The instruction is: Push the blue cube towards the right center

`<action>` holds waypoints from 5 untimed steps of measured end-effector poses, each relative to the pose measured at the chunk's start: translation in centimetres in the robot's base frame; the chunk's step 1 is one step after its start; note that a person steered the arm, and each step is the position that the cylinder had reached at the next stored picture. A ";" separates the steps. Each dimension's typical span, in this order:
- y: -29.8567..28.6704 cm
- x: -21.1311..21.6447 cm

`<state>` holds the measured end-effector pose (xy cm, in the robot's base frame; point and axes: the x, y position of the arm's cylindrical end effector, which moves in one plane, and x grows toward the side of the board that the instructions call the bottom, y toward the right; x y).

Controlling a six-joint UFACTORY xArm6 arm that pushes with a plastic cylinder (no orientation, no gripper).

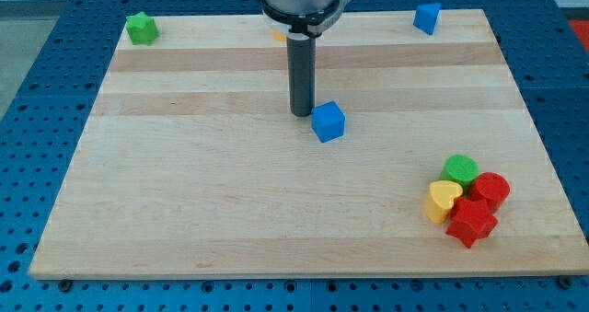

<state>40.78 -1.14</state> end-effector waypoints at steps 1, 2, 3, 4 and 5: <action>-1.8 2.4; -1.9 2.7; 0.7 3.3; 4.8 3.0; 5.9 2.1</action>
<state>42.89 4.77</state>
